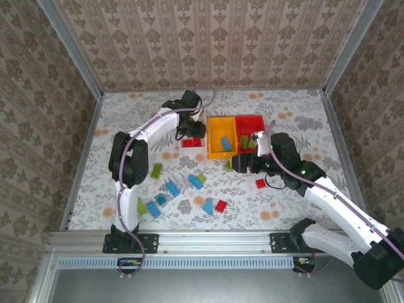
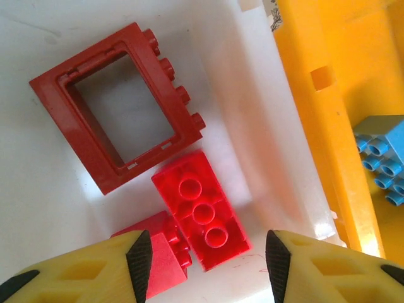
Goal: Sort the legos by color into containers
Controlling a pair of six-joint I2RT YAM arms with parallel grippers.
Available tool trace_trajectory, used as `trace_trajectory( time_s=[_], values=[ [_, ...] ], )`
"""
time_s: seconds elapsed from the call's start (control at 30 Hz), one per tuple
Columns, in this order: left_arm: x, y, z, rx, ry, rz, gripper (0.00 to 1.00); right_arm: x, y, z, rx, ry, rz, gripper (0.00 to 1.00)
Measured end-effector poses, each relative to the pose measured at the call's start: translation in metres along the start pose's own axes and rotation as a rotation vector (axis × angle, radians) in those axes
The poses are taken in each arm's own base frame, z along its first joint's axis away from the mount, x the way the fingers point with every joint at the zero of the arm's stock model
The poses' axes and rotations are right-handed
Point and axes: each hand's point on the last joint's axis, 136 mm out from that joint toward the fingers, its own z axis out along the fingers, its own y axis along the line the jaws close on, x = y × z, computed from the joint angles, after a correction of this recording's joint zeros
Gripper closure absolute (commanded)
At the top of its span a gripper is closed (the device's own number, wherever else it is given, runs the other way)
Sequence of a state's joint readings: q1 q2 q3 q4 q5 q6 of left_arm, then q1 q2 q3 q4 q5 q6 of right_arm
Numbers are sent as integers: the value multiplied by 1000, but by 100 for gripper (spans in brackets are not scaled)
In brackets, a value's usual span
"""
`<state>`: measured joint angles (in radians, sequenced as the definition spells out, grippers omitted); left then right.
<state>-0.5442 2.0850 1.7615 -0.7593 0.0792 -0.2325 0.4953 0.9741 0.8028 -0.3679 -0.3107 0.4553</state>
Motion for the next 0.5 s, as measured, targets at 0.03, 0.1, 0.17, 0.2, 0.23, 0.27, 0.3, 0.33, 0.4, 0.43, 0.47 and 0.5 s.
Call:
trace_trajectory(
  time_s=[0.03, 0.1, 0.17, 0.2, 0.23, 0.27, 0.3, 0.33, 0.4, 0.43, 0.47, 0.5],
  values=[
    [0, 0, -4, 0, -5, -3, 45, 2, -1, 1, 8, 8, -11, 17],
    [2, -1, -15, 4, -21, -13, 43, 10, -4, 6, 35, 39, -40, 17],
    [4, -3, -31, 11, -45, -28, 42, 21, -11, 14, 83, 87, -64, 17],
    [7, -5, -41, 15, -63, -35, 40, 26, -17, 19, 114, 119, -68, 17],
    [9, -6, -48, 20, -76, -43, 39, 30, -21, 25, 142, 143, -69, 17],
    [13, -8, -59, 27, -94, -48, 38, 36, -28, 32, 180, 180, -69, 17],
    [18, -12, -69, 38, -120, -53, 38, 42, -35, 41, 222, 217, -71, 17],
    [24, -16, -78, 49, -140, -54, 37, 46, -40, 47, 253, 240, -73, 17],
    [39, -26, -96, 80, -188, -55, 35, 56, -48, 60, 319, 291, -73, 17],
    [47, -30, -104, 96, -210, -54, 34, 58, -51, 65, 342, 301, -68, 17],
    [58, -35, -112, 114, -233, -53, 33, 60, -54, 71, 371, 313, -54, 17],
    [67, -40, -118, 135, -257, -51, 31, 62, -57, 77, 397, 322, -36, 17]
  ],
)
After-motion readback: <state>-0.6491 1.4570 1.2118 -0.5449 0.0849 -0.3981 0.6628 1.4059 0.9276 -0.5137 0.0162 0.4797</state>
